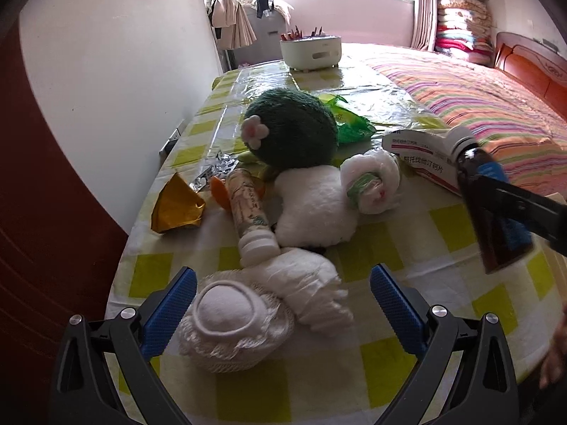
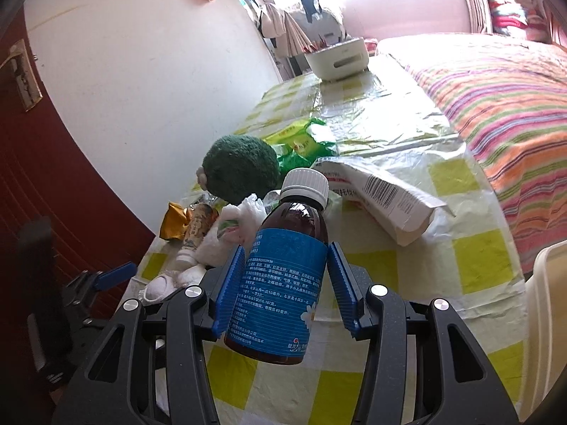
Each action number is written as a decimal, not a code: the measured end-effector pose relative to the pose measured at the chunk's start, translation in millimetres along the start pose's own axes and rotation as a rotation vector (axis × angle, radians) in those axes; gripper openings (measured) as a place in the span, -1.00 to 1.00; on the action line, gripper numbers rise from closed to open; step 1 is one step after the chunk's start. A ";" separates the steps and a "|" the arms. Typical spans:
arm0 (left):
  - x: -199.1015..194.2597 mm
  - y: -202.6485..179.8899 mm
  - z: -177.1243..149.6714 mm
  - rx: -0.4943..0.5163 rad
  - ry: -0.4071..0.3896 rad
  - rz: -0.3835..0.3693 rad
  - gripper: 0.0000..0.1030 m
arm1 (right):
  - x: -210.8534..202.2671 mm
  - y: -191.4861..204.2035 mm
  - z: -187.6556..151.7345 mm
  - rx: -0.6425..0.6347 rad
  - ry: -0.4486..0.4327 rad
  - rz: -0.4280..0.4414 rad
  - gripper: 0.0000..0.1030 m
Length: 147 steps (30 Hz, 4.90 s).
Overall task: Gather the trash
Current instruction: 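Carry the bottle to the cream bin with right gripper while left gripper grasps white plastic bag, then open the right gripper over the bin while left gripper drops the white bag in, then return both tools to the table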
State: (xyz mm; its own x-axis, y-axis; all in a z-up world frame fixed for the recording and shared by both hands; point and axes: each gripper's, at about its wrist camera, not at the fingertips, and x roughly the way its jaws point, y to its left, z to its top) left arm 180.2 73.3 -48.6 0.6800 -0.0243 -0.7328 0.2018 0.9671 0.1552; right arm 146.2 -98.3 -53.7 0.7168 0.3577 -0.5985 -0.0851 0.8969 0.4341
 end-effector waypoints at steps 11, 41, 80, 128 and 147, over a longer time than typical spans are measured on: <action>39.4 -6.6 3.1 -0.009 0.131 -0.035 -0.36 | -19.1 -11.6 3.0 0.018 -0.037 0.010 -0.09; -43.0 -89.8 14.2 0.185 -0.144 -0.182 -0.50 | -112.6 -51.4 8.5 0.028 -0.293 -0.100 -0.09; -118.9 -230.9 37.2 0.316 -0.308 -0.413 -0.50 | -206.2 -162.3 -57.6 0.250 -0.455 -0.495 0.33; -95.9 -179.7 66.1 0.221 -0.342 -0.374 0.63 | -220.9 -133.4 -47.5 0.214 -0.661 -0.313 0.69; -47.9 29.9 71.8 -0.086 -0.329 -0.023 0.63 | -118.5 27.3 67.2 -0.250 -0.696 -0.069 0.89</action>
State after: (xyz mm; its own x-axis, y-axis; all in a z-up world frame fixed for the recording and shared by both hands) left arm 204.3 85.2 38.7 0.8697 -0.1129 -0.4806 0.1687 0.9829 0.0743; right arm 105.4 -133.7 74.4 0.9919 0.1256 -0.0180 -0.1197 0.9735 0.1950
